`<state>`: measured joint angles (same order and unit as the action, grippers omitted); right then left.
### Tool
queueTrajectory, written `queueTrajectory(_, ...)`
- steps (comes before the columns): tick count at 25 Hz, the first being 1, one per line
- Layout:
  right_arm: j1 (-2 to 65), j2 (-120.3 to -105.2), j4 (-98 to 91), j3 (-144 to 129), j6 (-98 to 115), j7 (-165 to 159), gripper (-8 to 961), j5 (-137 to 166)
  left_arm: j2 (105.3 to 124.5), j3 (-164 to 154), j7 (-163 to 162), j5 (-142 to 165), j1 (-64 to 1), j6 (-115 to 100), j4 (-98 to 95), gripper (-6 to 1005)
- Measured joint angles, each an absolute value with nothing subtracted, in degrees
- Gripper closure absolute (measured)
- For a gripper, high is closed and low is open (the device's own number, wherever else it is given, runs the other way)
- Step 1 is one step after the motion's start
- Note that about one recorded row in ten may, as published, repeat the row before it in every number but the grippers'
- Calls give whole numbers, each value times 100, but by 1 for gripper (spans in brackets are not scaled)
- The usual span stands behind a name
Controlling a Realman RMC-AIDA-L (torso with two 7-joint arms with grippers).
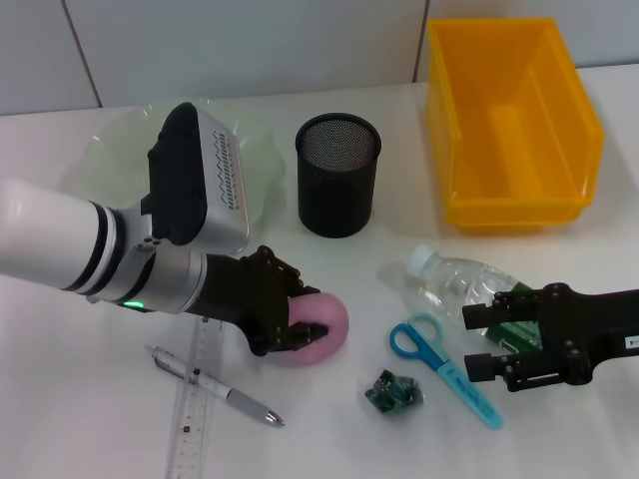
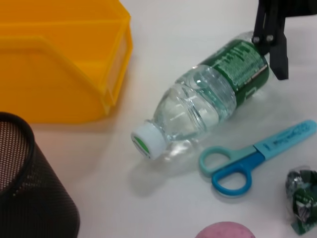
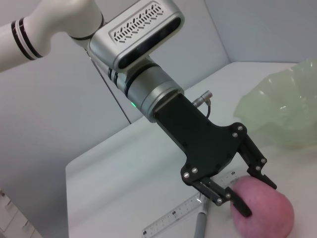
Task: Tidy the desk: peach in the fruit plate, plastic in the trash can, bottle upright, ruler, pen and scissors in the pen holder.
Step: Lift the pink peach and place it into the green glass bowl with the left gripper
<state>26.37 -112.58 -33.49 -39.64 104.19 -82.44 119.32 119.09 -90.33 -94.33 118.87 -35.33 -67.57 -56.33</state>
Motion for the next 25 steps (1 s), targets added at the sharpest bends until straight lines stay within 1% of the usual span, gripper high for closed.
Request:
queueTrajectory(4, 2637, -11260, -3349, -3964, 10415, -8241, 208, 11932, 11899, -9000, -9607, 11804, -3516, -6796, -5741, 634)
queueTrajectory(8, 2635, -11266, -3349, -3964, 10414, -8236, 210, 11936, 11869, -8742, -9645, 11471, -3460, -6953, -5949, 650)
queueTrajectory(15, 2640, -11265, -3352, -3964, 10414, -8238, 213, 11948, 11842, -7099, -9409, 10814, -3335, -7276, -6187, 677)
queueTrajectory(17, 2641, -11264, -3356, -3964, 10414, -8239, 214, 11946, 11843, -6822, -9320, 10788, -3307, -7134, -6182, 689)
queueTrajectory(21, 2646, -11262, -3361, -3964, 10414, -8239, 216, 11943, 11848, -6638, -9276, 10800, -3196, -6163, -6103, 722)
queueTrajectory(25, 2649, -11260, -3370, -3964, 10414, -8239, 218, 11940, 11847, -6694, -9274, 10863, -3184, -5452, -5831, 770)
